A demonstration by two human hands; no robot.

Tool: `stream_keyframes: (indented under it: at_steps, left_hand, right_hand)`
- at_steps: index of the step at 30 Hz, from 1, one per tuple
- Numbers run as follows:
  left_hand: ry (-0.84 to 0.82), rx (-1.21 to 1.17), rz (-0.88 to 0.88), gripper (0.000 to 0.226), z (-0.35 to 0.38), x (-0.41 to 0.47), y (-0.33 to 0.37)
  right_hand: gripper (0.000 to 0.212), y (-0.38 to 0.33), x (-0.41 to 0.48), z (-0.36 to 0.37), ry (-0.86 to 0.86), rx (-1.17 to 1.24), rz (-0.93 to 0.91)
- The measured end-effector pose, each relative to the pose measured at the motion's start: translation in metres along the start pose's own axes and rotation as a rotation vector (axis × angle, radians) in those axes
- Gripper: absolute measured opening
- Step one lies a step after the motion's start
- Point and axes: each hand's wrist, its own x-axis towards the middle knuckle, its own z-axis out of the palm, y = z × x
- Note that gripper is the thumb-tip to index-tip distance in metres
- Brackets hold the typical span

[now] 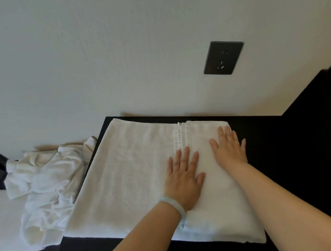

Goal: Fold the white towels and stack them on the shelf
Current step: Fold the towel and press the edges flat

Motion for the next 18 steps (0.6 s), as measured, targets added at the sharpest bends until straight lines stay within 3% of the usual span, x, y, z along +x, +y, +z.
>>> stream_keyframes:
  at_steps: [3, 6, 11, 15, 18]
  left_hand:
    - [0.050, -0.004, 0.026, 0.063, 0.012, -0.002, -0.012]
    - [0.085, -0.086, 0.071, 0.062, 0.015, -0.003, -0.019]
    - [0.089, -0.049, 0.053, 0.060, 0.017, -0.004, -0.019]
    - [0.091, -0.088, 0.055, 0.058, 0.018, -0.003, -0.020]
    - [0.078, -0.123, 0.055, 0.055, 0.015, -0.004, -0.016]
  right_hand:
    - [0.071, -0.003, 0.010, -0.003, 0.022, 0.025, 0.038]
    - [0.072, -0.001, 0.003, -0.001, 0.137, -0.024, -0.084]
    - [0.065, 0.001, -0.009, -0.010, -0.042, 0.028, 0.013]
    - [0.072, -0.004, -0.055, -0.007, 0.177, 0.069, -0.119]
    - [0.066, 0.002, -0.101, 0.014, 0.124, 0.015, -0.174]
